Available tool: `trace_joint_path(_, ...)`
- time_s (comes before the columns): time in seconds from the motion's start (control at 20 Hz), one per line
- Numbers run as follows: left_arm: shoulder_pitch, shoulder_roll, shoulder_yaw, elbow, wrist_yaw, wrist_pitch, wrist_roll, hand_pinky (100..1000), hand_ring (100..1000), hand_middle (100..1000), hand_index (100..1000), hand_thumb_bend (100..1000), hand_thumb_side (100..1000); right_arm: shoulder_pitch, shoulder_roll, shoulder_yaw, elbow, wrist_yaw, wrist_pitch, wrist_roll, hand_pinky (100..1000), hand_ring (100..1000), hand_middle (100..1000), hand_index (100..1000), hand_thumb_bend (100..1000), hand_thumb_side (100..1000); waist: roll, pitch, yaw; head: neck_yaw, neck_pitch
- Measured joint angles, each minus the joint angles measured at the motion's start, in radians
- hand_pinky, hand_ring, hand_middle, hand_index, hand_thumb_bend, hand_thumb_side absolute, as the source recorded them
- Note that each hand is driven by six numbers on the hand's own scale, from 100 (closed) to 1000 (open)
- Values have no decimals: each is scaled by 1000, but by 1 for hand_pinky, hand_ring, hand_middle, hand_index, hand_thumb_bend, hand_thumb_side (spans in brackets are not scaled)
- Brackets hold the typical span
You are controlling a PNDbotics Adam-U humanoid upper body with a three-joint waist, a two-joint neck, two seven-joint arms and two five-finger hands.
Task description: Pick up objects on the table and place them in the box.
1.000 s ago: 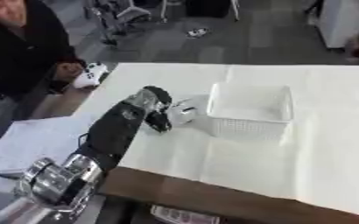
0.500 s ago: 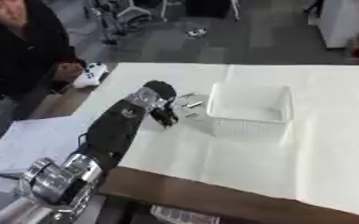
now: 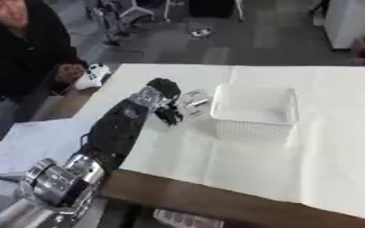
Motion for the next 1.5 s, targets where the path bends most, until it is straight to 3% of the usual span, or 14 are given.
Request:
trace_joint_path(0.8, -56, 17, -18, 1, -203, 0, 78, 100, 100, 100, 150, 100, 513, 0, 5, 1, 0, 0, 0, 0, 435, 529, 569, 824, 234, 1000, 9, -6, -4, 7, 0)
trace_joint_path(1.5, -79, 52, -25, -17, -233, -18, 114, 100, 100, 100, 148, 100, 491, 1, 8, 6, 0, 2, -2, -3, 436, 529, 569, 823, 228, 1000, 18, -16, -6, 8, 0)
